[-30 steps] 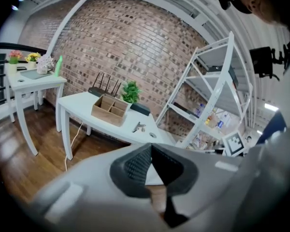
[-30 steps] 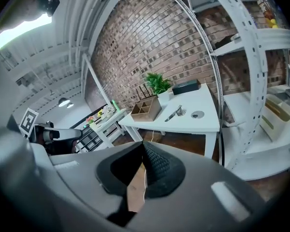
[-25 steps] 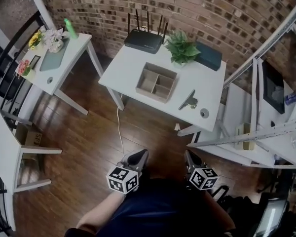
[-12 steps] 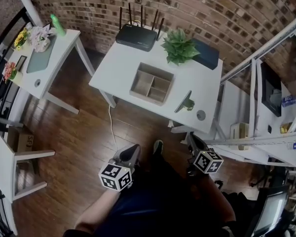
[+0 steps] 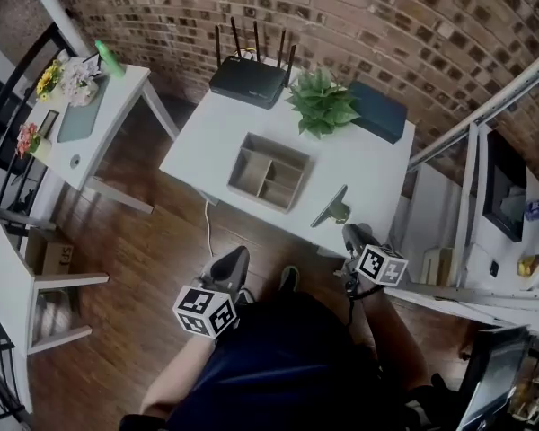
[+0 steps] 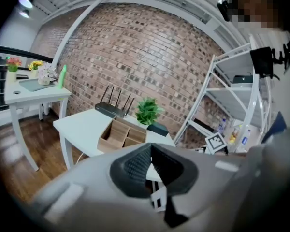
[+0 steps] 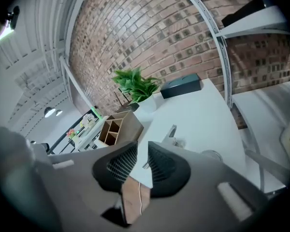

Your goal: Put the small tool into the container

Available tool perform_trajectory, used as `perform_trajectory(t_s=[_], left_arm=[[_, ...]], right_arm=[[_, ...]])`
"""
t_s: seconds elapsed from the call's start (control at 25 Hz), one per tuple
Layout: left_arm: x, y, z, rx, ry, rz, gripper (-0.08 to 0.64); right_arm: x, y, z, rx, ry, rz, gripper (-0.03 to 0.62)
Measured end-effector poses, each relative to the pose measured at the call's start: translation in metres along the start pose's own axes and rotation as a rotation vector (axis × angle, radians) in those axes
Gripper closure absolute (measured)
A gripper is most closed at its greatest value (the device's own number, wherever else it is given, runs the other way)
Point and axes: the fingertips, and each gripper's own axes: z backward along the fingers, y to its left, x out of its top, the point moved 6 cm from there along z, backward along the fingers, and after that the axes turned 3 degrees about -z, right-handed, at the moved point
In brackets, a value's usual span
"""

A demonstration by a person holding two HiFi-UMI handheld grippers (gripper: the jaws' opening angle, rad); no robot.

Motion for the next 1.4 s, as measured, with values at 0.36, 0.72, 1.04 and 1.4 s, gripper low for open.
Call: perform_trajectory(t_s=[0.36, 0.72, 1.04, 1.4], left_arm=[[0.005, 0.001, -0.028, 0.059, -0.013, 0.017, 0.500], [0.018, 0.033, -0.025, 0.043, 0.016, 0.033, 0.489], [0.016, 0.066, -0.007, 0.075, 0.028, 0.091, 0.526], [0.019, 0.082, 0.001, 0.074, 0.014, 0.110, 0.535]], right_arm=[[-0.001, -0.058, -0.056, 0.030, 0.143, -0.176, 0.425], [-0.003, -0.081, -0.101, 0.008, 0.278, -0.275, 0.439], [0.003, -0.064, -0.110, 0.074, 0.274, -0.366, 0.574], [0.052, 0.002, -0.090, 0.119, 0.184, -0.071, 0.581]])
